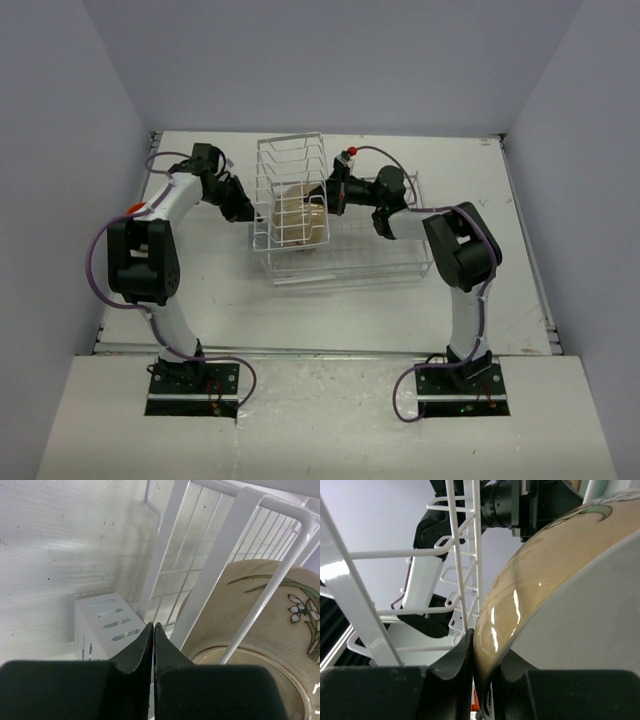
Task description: Unload the bowls from the dish rack
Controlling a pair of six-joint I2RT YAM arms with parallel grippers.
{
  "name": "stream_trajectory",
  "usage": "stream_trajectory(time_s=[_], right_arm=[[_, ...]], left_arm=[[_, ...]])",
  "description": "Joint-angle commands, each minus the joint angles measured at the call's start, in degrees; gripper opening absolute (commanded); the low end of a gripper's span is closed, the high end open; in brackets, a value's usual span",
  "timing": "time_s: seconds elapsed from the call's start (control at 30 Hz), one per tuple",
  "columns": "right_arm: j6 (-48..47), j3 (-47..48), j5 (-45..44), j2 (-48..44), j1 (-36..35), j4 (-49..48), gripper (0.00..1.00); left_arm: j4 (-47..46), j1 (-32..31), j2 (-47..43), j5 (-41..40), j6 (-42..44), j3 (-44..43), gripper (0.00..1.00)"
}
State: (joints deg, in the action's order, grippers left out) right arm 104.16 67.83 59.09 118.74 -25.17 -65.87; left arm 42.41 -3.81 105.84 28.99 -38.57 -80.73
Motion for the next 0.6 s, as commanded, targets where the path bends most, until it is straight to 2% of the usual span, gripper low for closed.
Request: stream_trajectory(time_s=[0.0,0.07,0.3,0.37,0.53,0.57], right_arm=[[1.1,3.3,-0.3,-8.0,0.6,-20.1,0.00],[4.9,3.7,-1.5,-7.0,0.8,-23.6,0.00],[4.8,3.7,-2.0,-7.6,1.2,-23.3,0.00],[6.0,2.3,-3.4,-7.4,1.5,-26.0,0.00],[4.6,-1.1,-4.9,-9.1,2.5,-25.4,0.00],[5.4,-1.0,-5.0,-8.8,2.8,-28.1,0.00]], left_arm=[[-1.6,0.4,-2.0,2.0,-0.5,0.5,0.00],[-1.6,0.4,-2.0,2.0,-0.6,0.4,0.00],[-1.5,0.6,-2.7,2.0,-0.5,0.8,0.00],[-1.5,0.6,-2.8,1.9,-0.4,0.9,0.00],[-1.5,0.8,-3.0,2.1,-0.4,1.4,0.00],[-1.6,0.8,-3.0,2.0,-0.4,1.4,0.00]])
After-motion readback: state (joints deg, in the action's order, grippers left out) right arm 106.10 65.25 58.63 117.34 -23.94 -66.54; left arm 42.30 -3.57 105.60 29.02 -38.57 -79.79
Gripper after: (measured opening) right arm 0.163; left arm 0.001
